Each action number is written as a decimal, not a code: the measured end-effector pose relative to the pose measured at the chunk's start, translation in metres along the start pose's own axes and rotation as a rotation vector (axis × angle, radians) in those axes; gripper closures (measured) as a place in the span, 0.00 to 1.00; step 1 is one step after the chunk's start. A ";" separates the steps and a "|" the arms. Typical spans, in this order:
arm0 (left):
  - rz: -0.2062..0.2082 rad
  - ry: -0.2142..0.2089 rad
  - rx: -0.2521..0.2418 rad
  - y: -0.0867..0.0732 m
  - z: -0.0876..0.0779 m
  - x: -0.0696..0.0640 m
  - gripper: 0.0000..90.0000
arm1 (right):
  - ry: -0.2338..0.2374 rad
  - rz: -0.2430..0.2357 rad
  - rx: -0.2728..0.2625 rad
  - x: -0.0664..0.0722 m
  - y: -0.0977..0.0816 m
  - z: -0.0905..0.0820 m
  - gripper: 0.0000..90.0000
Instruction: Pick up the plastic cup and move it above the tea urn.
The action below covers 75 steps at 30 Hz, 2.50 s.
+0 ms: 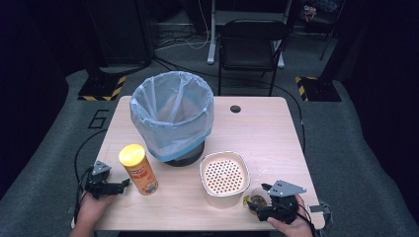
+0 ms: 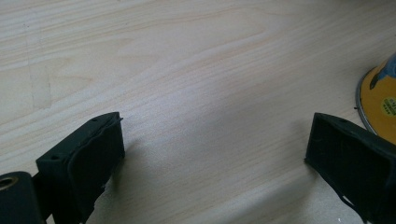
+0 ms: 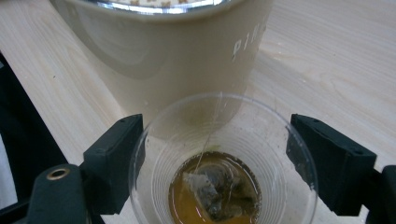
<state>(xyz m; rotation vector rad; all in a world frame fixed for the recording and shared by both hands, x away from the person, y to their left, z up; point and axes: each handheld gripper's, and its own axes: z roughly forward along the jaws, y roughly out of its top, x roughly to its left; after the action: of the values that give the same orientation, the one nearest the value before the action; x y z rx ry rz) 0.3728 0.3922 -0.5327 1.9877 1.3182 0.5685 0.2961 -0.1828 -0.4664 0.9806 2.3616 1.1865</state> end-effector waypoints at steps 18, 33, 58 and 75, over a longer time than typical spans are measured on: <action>0.000 0.000 0.000 0.000 0.000 0.000 0.04 | 0.022 -0.034 0.030 -0.002 -0.011 0.009 0.22; 0.003 0.001 -0.002 0.000 0.000 0.000 0.04 | 0.020 -0.048 0.046 -0.001 -0.012 0.011 0.31; 0.002 0.002 -0.001 0.001 0.001 0.000 0.04 | -0.017 -0.050 0.033 -0.023 0.012 -0.011 0.35; 0.002 0.002 0.000 0.001 0.001 0.001 0.04 | -0.059 -0.101 0.013 -0.056 0.061 -0.024 0.36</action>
<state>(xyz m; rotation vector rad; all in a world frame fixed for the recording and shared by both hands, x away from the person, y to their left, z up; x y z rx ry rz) 0.3737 0.3923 -0.5326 1.9889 1.3173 0.5721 0.3494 -0.2099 -0.4043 0.8768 2.3464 1.0913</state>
